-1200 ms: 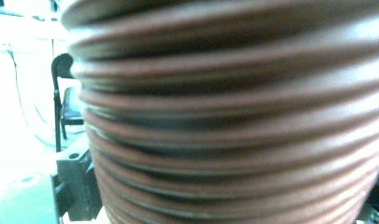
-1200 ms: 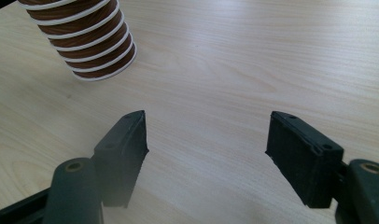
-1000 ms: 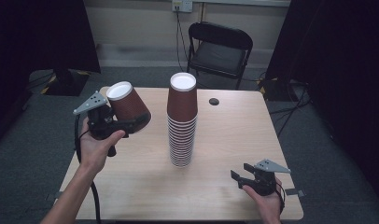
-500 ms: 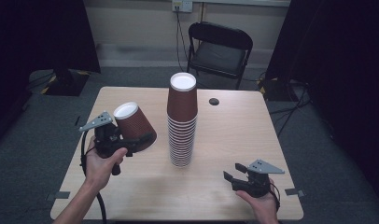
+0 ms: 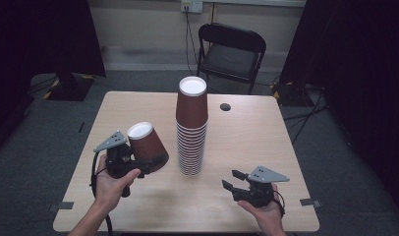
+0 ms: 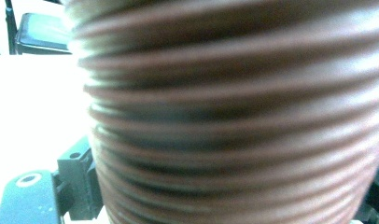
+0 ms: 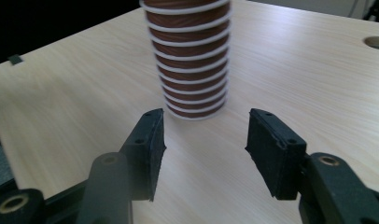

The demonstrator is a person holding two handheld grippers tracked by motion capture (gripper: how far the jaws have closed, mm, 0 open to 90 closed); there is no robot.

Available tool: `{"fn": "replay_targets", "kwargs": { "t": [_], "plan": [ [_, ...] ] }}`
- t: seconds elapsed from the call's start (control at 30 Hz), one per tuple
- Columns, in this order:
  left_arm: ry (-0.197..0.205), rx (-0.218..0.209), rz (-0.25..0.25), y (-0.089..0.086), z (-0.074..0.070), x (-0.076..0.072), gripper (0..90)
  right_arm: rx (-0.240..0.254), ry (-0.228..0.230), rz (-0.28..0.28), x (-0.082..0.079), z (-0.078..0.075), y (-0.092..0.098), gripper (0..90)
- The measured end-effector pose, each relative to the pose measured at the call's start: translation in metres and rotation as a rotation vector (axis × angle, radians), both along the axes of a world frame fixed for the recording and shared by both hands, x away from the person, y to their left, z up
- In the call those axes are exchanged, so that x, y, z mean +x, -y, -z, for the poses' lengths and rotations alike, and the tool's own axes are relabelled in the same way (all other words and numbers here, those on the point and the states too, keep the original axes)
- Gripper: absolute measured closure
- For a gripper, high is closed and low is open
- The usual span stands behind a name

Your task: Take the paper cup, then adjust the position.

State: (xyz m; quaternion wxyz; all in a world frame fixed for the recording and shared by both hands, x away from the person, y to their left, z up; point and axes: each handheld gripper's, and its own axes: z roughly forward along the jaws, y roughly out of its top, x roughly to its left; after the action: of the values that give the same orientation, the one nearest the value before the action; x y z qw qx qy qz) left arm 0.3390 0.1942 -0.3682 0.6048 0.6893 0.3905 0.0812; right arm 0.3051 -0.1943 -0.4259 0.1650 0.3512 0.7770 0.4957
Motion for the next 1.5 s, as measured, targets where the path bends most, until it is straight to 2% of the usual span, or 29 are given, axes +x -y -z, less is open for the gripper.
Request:
{"fn": "replay_targets", "kwargs": {
  "t": [0.07,0.13,0.3,0.47,0.57,0.73,0.9,0.97,1.1,1.2,1.5],
  "plan": [
    [-0.008,-0.012,-0.002,0.001,0.004,-0.002,12.3,-0.001,0.004,-0.025,-0.001,-0.002,-0.007,45.9],
    [-0.007,0.009,-0.008,0.003,0.008,-0.006,12.3,0.0,0.01,-0.041,-0.002,-0.004,-0.014,46.2],
    [-0.025,0.013,-0.003,0.007,0.018,-0.01,12.3,-0.001,0.032,-0.091,-0.002,-0.008,-0.032,47.6],
    [-0.088,0.017,-0.01,0.013,0.027,-0.012,12.3,0.005,0.044,-0.142,-0.004,-0.009,-0.05,48.9],
    [-0.094,0.026,-0.002,0.017,0.029,-0.014,12.3,0.01,0.05,-0.164,-0.007,-0.008,-0.059,49.3],
    [-0.114,-0.052,0.002,0.019,0.026,-0.019,12.3,0.008,0.059,-0.202,-0.011,-0.007,-0.073,50.1],
    [-0.115,-0.074,0.007,0.02,0.024,-0.023,12.4,-0.002,0.08,-0.231,-0.011,-0.008,-0.087,51.6],
    [-0.114,-0.077,0.006,0.021,0.024,-0.023,12.4,0.0,0.097,-0.238,-0.011,-0.01,-0.092,52.5],
    [-0.127,-0.118,0.006,0.023,0.024,-0.024,12.5,0.021,0.137,-0.245,-0.01,-0.013,-0.099,55.5],
    [-0.134,-0.126,0.011,0.025,0.024,-0.025,12.5,0.027,0.173,-0.239,-0.01,-0.014,-0.103,56.1],
    [-0.148,-0.124,0.007,0.028,0.023,-0.027,12.5,0.064,0.27,-0.254,-0.007,-0.016,-0.111,57.8]
  ]
}}
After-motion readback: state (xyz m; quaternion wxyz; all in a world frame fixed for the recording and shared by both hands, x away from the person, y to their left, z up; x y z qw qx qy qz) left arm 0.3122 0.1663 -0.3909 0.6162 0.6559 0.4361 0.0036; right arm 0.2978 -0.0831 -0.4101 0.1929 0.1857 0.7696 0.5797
